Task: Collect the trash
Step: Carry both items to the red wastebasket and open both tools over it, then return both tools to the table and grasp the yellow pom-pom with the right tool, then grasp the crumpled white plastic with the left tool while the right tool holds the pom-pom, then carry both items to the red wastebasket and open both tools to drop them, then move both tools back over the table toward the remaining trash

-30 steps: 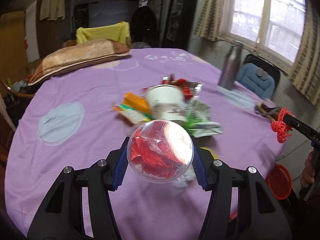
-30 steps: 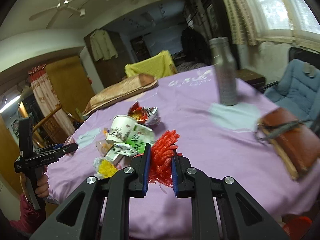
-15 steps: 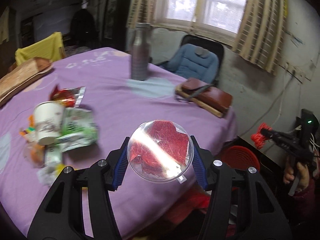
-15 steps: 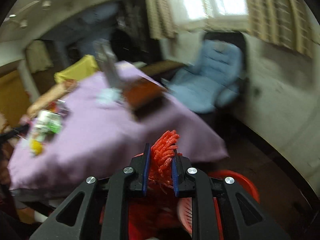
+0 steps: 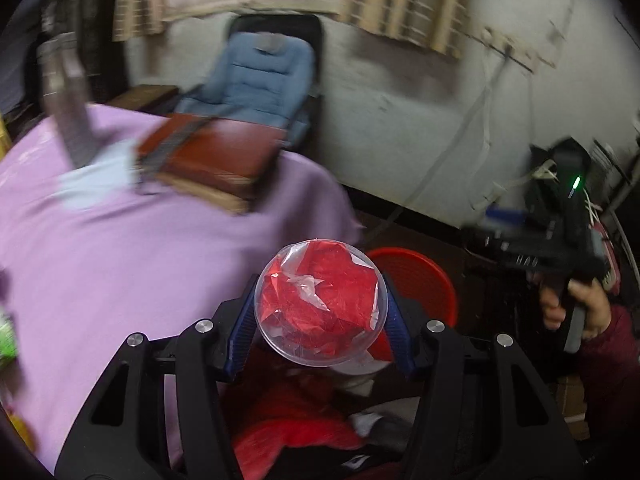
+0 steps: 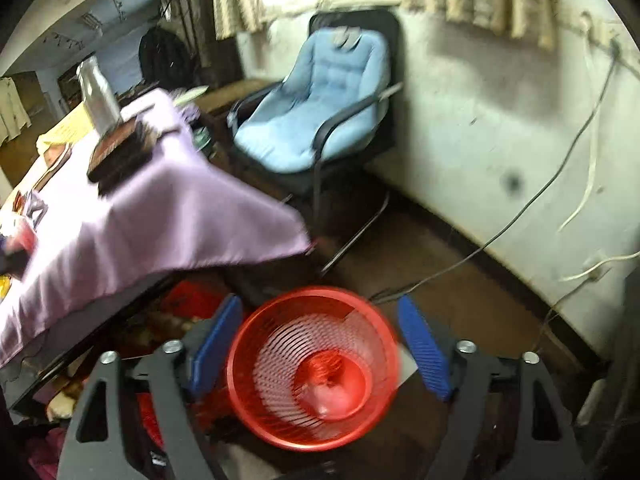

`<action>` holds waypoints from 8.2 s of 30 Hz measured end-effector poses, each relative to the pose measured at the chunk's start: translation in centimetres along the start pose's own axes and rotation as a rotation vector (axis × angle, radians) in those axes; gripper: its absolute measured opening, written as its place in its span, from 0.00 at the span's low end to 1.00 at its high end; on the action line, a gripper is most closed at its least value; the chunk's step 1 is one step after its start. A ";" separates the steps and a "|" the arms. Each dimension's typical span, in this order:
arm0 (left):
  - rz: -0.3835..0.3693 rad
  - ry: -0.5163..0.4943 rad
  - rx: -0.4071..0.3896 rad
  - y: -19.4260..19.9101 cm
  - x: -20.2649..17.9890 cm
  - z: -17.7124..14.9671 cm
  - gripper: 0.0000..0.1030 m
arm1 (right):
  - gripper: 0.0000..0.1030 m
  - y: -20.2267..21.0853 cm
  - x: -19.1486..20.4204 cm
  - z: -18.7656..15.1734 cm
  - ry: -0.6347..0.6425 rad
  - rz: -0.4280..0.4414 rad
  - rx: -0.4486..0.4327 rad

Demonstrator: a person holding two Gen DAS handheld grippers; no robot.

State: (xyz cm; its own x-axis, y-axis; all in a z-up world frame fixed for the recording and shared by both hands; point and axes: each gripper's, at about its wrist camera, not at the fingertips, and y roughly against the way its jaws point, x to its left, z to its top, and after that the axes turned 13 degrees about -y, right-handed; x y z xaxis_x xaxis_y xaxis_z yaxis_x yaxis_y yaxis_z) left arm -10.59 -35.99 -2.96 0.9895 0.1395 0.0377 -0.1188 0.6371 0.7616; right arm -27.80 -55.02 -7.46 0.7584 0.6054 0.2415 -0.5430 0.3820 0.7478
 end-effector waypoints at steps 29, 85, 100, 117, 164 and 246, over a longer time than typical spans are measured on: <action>0.159 0.055 0.022 0.0 1.8 -0.3 0.88 | 0.80 -2.0 -3.7 -3.0 -0.113 0.108 0.045; 0.650 0.810 -0.039 23.6 21.4 -31.8 0.93 | 0.23 -1.5 46.9 -11.6 0.517 0.819 0.306; 0.478 0.715 0.012 17.6 23.4 -24.8 0.93 | 0.31 -4.1 40.3 -7.4 0.359 0.754 0.271; 0.488 0.710 -0.038 18.9 23.0 -25.8 0.41 | 0.64 -5.1 41.0 -7.5 0.344 0.710 0.265; 0.128 0.171 -0.083 8.2 4.1 -5.8 0.41 | 0.31 -1.2 6.3 -3.7 -0.029 0.291 -0.001; 0.569 0.666 -0.109 19.3 18.8 -19.8 0.90 | 0.88 -2.0 11.6 -3.4 -0.017 0.364 -0.072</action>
State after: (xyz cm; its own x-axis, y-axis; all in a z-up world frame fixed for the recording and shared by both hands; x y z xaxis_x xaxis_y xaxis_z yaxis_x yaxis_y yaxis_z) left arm 4.07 -6.07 -0.39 0.5287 0.8486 -0.0182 -0.6197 0.4005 0.6750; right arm -19.16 -46.44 -8.25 0.5162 0.6994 0.4943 -0.8019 0.1921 0.5657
